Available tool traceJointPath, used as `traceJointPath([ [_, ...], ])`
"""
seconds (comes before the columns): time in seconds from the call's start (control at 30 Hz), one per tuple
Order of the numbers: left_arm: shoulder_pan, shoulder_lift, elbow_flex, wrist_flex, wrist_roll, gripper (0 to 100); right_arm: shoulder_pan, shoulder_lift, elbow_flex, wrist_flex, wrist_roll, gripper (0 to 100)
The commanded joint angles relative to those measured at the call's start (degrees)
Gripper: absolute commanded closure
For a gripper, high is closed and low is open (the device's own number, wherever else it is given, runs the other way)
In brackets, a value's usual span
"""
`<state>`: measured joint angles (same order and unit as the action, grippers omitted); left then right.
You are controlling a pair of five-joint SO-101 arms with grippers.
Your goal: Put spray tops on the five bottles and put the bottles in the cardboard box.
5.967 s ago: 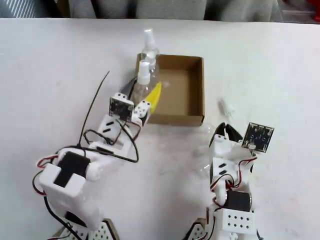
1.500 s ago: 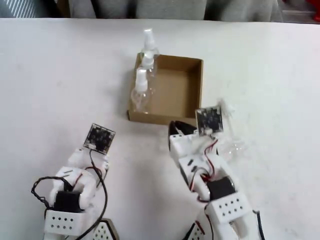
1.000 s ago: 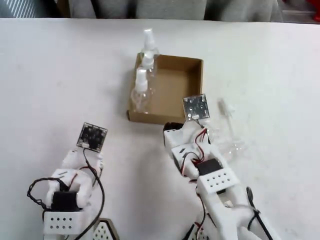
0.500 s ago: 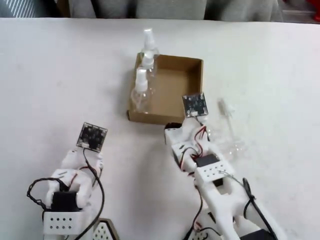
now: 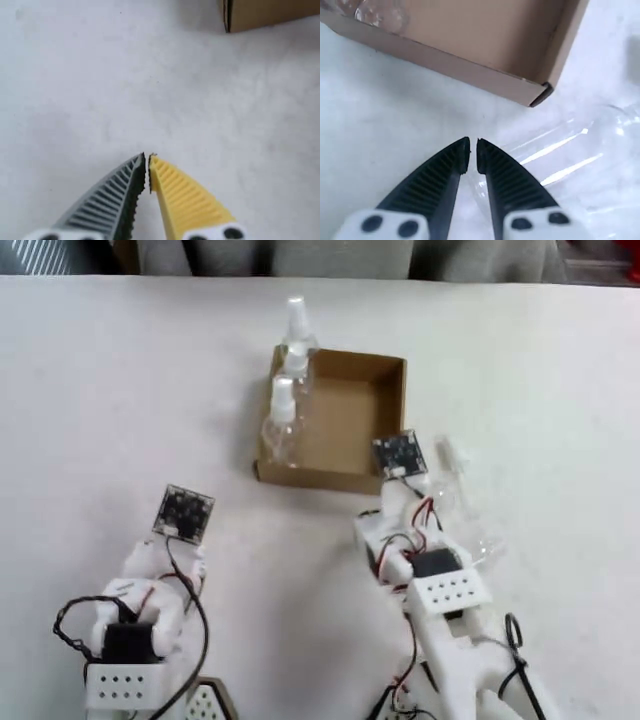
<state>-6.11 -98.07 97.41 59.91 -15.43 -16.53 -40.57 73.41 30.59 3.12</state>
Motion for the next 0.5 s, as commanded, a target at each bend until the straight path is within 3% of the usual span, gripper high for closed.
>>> traceJointPath([
  [0.0, -0.5, -0.8, 0.0, -0.1, -0.5, 98, 1.0, -6.2, -0.6, 9.4, 1.8, 98.2],
  [0.2, -0.5, -0.8, 0.0, -0.1, -0.5, 98, 4.9, -12.6, -0.6, 22.1, 10.3, 98.2],
  [0.37, -0.5, -0.8, 0.0, -0.1, -0.5, 98, 15.4, -19.2, -1.3, 23.4, 18.2, 97.8],
  [0.47, -0.4, -0.8, 0.0, 0.0, -0.5, 98, 20.0, -23.2, -2.0, 23.4, 17.3, 97.8],
])
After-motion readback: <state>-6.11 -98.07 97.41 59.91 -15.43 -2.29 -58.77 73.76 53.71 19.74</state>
